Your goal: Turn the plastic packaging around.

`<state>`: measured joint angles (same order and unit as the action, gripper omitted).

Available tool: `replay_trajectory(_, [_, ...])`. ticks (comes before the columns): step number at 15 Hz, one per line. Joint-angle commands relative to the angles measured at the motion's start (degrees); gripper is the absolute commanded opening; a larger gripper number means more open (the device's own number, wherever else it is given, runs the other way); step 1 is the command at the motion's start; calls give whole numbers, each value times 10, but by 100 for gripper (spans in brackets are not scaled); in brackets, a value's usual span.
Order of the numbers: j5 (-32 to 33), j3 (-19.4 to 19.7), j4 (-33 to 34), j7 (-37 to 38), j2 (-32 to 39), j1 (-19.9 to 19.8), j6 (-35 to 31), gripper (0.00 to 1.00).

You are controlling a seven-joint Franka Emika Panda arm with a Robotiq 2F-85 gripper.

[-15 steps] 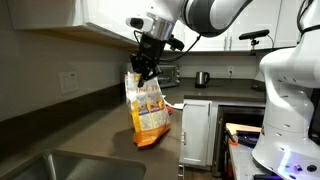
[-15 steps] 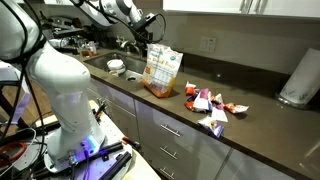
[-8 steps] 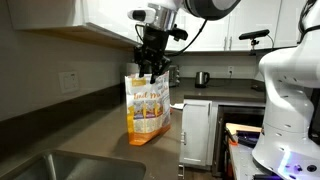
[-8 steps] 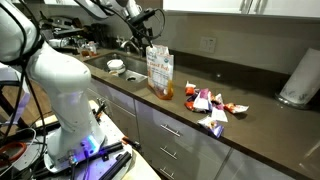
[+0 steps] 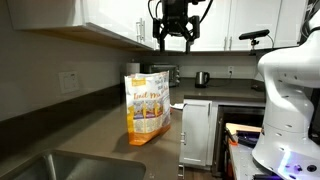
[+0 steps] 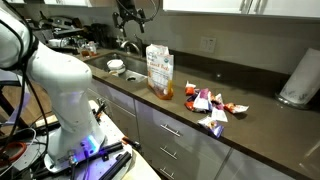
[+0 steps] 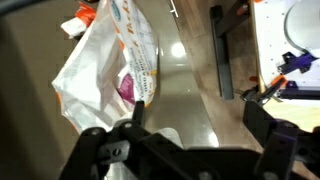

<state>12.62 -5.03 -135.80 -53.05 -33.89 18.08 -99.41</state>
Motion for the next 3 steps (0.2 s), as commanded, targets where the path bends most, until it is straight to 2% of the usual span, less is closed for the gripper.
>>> replay_trajectory(1, [-54,6,47,-11,-5,9,104,100])
replay_trajectory(3, [-77,4,61,4,-6,7,138,100])
